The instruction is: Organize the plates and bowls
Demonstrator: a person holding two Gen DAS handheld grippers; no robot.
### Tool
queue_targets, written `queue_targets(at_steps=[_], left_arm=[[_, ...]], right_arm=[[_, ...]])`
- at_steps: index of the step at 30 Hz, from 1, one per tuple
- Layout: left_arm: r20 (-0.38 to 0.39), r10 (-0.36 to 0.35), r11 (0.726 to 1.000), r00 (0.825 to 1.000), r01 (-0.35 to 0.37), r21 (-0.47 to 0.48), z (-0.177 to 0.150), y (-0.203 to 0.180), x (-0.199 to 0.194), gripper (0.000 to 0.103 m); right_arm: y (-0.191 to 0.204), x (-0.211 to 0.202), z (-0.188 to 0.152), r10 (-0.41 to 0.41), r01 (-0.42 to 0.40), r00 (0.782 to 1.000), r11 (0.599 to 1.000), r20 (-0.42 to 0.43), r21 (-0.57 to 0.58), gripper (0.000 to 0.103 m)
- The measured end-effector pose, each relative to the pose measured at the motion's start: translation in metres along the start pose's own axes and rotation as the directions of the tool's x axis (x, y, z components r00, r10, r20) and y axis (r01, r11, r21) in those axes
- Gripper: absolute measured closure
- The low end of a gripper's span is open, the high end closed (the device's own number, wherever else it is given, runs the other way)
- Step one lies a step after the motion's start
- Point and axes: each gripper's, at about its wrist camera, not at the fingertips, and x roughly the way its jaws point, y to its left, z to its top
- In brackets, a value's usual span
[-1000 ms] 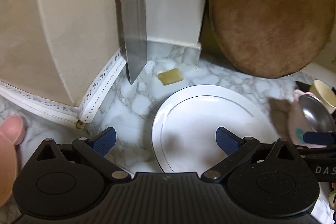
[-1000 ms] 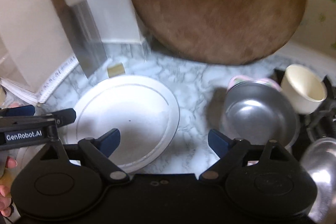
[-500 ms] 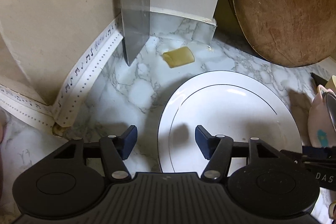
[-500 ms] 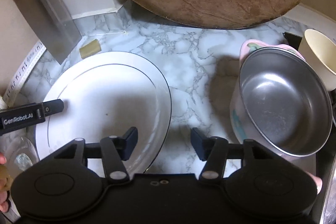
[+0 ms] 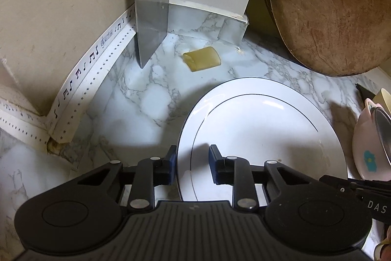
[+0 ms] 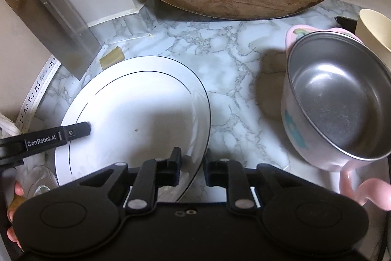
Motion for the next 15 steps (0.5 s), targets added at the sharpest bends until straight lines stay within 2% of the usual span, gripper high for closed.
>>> queue_targets(at_steps=[7, 15], left_arm=[[-0.021, -0.004, 1.000, 1.000, 0.004, 0.016, -0.014, -0.010, -0.013, 0.078], [-0.028, -0.027, 0.999, 0.999, 0.028, 0.028, -0.046, -0.029, -0.040, 0.078]], right_arm=[[-0.004, -0.014, -0.011, -0.018, 0.018, 1.000, 1.000, -0.013, 0.014, 0.085], [-0.018, -0.048, -0.043, -0.011, 0.011, 1.000, 1.000, -0.006, 0.001, 0.085]])
